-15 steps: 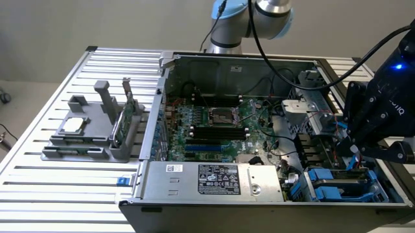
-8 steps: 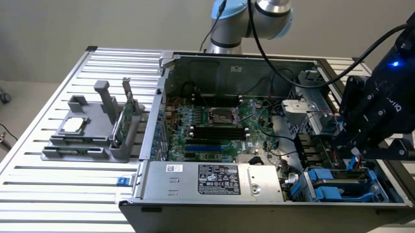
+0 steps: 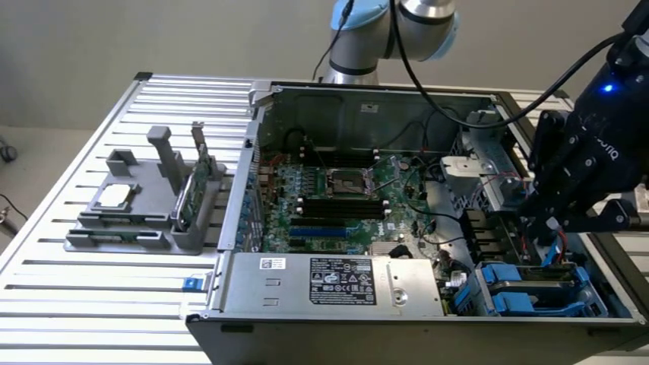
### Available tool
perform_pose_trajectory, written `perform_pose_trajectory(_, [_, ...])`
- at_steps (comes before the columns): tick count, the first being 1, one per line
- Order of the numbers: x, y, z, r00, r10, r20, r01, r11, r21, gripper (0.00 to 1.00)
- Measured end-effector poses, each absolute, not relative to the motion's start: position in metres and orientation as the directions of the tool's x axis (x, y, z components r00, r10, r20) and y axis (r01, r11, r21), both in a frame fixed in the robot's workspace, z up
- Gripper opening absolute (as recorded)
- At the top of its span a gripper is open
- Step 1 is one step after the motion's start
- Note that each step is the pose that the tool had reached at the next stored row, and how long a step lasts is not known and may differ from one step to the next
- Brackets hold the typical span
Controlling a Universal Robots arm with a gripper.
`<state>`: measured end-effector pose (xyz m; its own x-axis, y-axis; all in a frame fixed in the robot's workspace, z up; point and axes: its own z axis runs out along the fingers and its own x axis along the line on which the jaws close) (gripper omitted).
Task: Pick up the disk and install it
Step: 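Insert the first disk wire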
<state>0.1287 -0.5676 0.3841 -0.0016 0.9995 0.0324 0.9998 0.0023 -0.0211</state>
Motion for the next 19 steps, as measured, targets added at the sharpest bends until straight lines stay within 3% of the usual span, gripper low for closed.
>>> perform_pose_trajectory(19, [0.14,-0.56,0.37,0.044,0.998,-0.041,0.999,-0.045,-0.02,0.31])
